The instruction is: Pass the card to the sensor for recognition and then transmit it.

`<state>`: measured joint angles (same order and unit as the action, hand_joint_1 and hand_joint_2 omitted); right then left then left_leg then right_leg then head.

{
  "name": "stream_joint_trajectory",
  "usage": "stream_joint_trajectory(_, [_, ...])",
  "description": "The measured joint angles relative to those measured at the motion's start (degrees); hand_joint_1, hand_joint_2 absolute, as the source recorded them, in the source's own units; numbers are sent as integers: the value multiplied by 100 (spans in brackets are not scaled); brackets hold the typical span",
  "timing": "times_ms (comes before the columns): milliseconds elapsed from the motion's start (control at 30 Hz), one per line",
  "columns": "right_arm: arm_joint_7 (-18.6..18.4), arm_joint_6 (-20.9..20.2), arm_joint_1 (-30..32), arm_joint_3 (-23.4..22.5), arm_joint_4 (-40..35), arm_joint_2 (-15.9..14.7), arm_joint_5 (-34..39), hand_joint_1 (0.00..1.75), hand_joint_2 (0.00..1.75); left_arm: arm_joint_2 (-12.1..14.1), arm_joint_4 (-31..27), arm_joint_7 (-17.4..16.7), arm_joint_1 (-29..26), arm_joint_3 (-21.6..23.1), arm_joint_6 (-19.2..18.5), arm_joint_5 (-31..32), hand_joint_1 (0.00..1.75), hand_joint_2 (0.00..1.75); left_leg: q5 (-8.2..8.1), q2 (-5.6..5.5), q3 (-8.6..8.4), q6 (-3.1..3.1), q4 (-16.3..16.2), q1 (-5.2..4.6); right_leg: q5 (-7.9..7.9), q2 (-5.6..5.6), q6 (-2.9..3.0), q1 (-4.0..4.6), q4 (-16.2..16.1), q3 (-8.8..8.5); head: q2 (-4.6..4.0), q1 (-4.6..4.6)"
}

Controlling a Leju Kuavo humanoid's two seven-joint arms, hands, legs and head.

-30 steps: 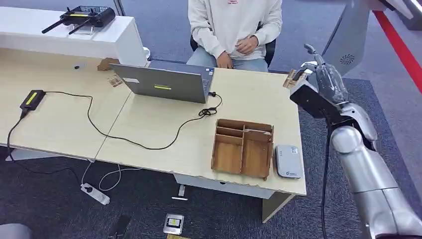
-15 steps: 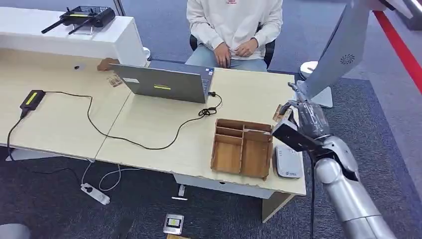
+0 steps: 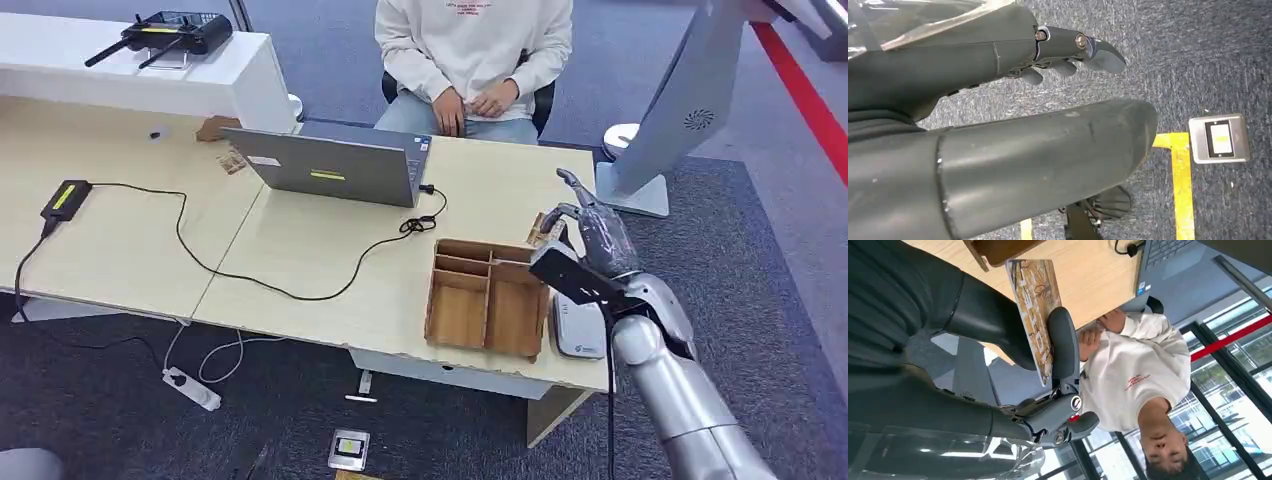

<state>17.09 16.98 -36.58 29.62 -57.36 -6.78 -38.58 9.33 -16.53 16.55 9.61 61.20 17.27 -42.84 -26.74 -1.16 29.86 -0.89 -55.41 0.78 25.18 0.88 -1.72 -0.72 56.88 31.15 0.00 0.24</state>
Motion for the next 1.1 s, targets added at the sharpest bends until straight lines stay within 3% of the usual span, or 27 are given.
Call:
stream_joint_trajectory(233, [33, 365, -166, 33, 523, 99, -42, 175, 175, 48, 26, -13, 22, 52, -17, -33, 0, 0, 0, 0, -1, 0, 0, 0, 0, 0, 0, 0, 0, 0, 0, 0])
stream_joint_trajectory(833, [33, 402, -263, 59, 1076, 177, -44, 175, 175, 66, 46, -17, 23, 63, -9, -41, 0, 0, 0, 0, -2, 0, 0, 0, 0, 0, 0, 0, 0, 0, 0, 0])
stream_joint_trajectory(1100, [-62, 587, -310, 39, 1216, 108, -118, 175, 175, 40, 68, -118, 17, 63, 363, -194, 0, 0, 0, 0, -2, 0, -2, -2, 0, 0, 0, -2, 0, 3, 0, 2])
